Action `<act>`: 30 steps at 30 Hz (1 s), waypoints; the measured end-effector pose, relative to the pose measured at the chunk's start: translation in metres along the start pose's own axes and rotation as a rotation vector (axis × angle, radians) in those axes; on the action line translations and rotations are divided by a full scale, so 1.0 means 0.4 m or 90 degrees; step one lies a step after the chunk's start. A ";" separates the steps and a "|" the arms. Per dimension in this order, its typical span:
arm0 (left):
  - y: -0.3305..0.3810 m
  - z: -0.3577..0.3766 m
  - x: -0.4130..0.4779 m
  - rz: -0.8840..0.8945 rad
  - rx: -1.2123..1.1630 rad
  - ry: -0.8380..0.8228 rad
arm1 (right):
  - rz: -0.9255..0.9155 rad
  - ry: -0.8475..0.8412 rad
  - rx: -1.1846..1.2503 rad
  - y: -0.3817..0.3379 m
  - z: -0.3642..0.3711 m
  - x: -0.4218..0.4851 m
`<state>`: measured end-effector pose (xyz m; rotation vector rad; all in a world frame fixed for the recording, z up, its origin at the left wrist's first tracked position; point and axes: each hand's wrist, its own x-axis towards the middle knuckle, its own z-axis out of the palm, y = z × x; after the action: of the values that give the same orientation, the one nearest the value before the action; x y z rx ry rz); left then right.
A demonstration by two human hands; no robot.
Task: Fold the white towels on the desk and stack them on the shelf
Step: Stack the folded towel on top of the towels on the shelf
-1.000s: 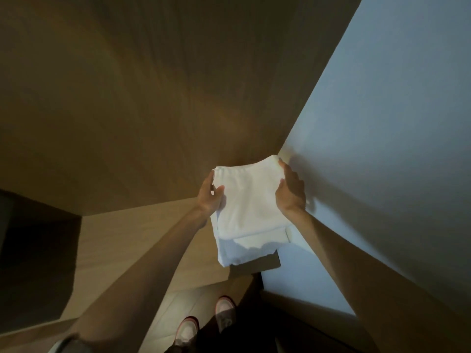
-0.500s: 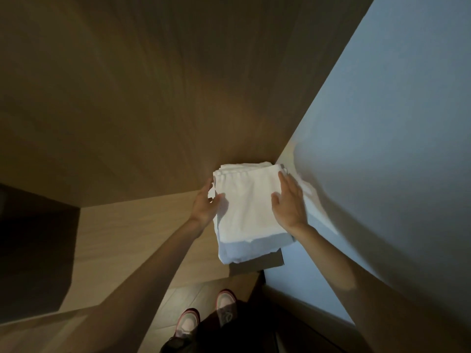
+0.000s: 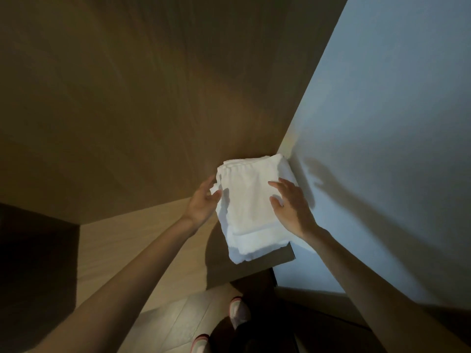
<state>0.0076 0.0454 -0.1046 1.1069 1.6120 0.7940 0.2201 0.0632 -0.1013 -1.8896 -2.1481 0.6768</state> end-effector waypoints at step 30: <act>-0.259 0.164 0.169 0.230 -0.151 0.059 | 0.032 0.202 0.345 0.232 0.196 0.105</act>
<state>0.0340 0.0690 -0.2401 1.2174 1.3654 1.2557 0.2610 0.0952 -0.2189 -1.6251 -1.5324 0.8044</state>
